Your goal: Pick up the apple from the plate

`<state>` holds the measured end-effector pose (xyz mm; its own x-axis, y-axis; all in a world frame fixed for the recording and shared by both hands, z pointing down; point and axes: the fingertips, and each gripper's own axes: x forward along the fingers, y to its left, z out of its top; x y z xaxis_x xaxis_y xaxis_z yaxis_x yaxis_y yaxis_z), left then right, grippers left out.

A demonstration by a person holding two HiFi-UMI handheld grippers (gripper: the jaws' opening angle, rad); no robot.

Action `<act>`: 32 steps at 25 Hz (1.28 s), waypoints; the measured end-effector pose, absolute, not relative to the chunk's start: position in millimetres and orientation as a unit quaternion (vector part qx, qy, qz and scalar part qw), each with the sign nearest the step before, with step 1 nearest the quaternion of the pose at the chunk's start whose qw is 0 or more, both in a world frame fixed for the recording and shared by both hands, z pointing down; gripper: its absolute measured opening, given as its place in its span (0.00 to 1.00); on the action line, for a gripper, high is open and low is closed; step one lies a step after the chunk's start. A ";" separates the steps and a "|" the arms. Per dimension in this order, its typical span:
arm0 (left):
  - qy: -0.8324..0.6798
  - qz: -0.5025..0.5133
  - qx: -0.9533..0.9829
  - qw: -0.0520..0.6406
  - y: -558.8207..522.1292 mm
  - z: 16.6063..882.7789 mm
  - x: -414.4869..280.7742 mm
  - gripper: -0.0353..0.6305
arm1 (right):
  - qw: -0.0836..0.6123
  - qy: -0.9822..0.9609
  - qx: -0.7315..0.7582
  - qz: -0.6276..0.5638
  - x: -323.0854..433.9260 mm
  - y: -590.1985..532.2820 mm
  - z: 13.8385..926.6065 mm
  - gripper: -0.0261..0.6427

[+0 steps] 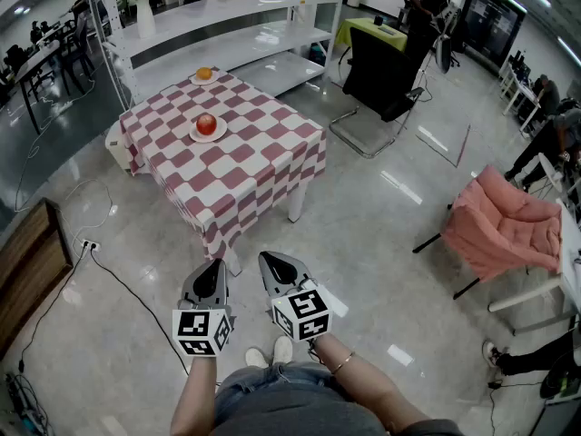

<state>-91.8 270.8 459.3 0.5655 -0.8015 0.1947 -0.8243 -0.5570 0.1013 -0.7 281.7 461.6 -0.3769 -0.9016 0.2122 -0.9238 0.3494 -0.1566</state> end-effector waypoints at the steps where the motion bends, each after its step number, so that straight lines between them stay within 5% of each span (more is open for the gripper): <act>1: -0.462 0.063 0.880 0.089 270.6 459.3 -90.2 0.08 | 0.043 -0.820 0.557 0.127 0.3 281.5 462.0 0.05; 32: -0.525 0.032 0.845 0.095 199.3 452.1 -93.1 0.08 | 0.039 -0.816 0.563 0.125 58.4 220.8 468.8 0.06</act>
<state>-93.1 199.3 452.1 0.4476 -0.8810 0.1533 -0.8930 -0.4315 0.1279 58.4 220.8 468.8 -0.3623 -0.9092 0.2050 -0.9288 0.3339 -0.1606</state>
